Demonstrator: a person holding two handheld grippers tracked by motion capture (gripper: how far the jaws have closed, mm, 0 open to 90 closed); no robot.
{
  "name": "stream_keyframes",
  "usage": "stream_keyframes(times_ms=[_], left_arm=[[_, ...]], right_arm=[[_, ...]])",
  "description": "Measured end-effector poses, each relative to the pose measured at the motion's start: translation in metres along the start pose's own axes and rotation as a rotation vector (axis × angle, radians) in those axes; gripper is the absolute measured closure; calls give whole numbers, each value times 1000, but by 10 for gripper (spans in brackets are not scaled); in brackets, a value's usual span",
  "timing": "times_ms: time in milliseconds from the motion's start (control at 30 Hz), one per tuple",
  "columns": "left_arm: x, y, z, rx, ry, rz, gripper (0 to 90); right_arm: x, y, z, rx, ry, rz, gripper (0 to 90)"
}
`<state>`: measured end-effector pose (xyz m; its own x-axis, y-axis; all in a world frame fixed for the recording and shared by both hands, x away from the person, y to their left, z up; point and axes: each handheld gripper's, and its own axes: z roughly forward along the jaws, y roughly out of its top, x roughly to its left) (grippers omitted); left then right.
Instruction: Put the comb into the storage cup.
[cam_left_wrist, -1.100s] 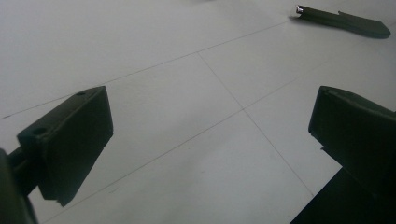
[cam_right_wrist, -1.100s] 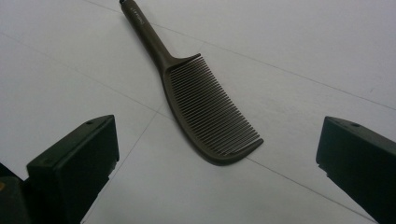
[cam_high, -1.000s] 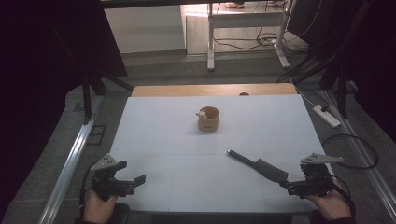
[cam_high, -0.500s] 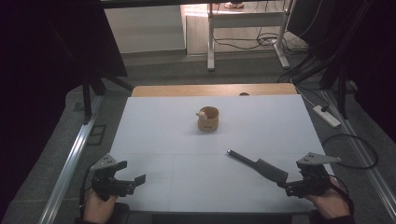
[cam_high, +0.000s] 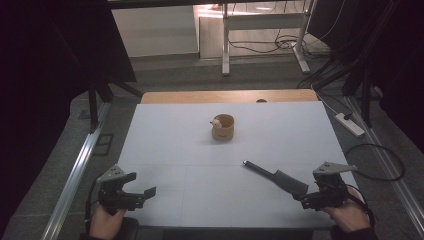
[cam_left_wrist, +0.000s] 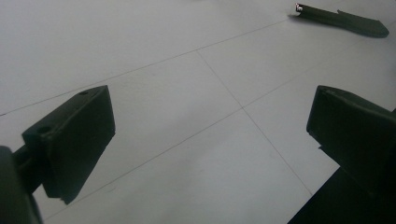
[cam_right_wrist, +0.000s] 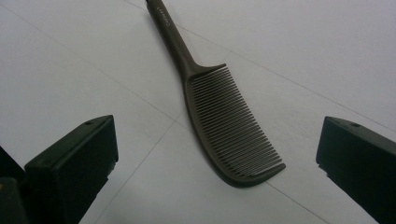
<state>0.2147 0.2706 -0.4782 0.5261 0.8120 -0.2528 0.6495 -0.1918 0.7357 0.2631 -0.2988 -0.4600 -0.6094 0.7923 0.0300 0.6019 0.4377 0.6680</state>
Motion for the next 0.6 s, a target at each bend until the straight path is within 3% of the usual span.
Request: stream_keyframes(times_ms=[600], left_arm=[[1,0,0,2,-1,-5,19]], right_arm=[[7,15,11,4,47,-28,0]])
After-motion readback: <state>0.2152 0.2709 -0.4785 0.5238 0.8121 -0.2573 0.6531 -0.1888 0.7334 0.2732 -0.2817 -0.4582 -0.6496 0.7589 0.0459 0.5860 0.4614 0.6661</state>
